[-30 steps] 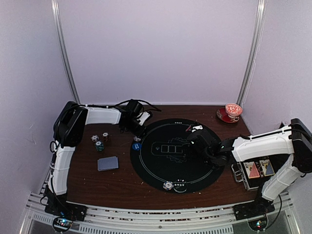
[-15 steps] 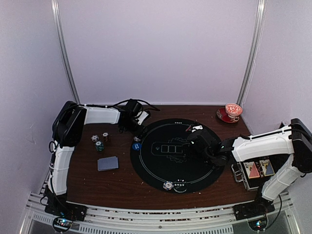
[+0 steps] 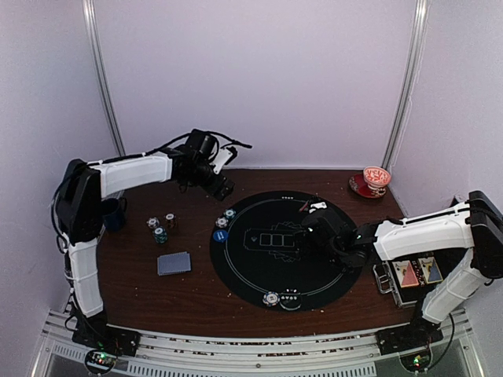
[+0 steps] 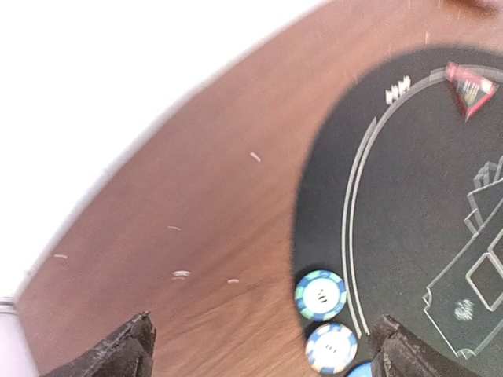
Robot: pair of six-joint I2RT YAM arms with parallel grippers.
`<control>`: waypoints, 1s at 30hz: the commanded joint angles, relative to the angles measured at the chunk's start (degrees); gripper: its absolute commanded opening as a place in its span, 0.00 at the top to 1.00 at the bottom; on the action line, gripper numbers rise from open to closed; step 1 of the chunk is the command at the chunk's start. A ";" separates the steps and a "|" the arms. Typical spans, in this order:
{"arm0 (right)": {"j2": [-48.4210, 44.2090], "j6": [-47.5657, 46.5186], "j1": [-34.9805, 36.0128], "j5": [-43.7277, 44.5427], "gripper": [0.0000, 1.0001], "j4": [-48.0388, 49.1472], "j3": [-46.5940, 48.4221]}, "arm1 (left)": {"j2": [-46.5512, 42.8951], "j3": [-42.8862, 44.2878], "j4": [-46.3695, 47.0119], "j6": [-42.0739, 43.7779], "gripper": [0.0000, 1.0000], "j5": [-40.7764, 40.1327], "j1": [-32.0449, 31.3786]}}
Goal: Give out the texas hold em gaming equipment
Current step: Place the poker chips pile at the small blind area, then pick up the pile of poker chips from the pile of poker chips.
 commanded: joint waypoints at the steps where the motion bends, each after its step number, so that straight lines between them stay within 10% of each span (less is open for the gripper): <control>1: -0.72 -0.32 -0.24 -0.24 0.00 0.07 -0.17 | -9.99 -5.54 0.37 3.75 0.02 -3.09 2.33; 18: -0.85 2.26 2.10 -2.94 0.00 -2.57 -2.38 | -35.63 -38.24 2.65 10.52 0.02 7.34 21.79; 30: -6.56 0.80 2.68 1.09 0.00 -1.05 -6.14 | -34.72 -41.95 -2.72 12.68 0.02 19.48 24.79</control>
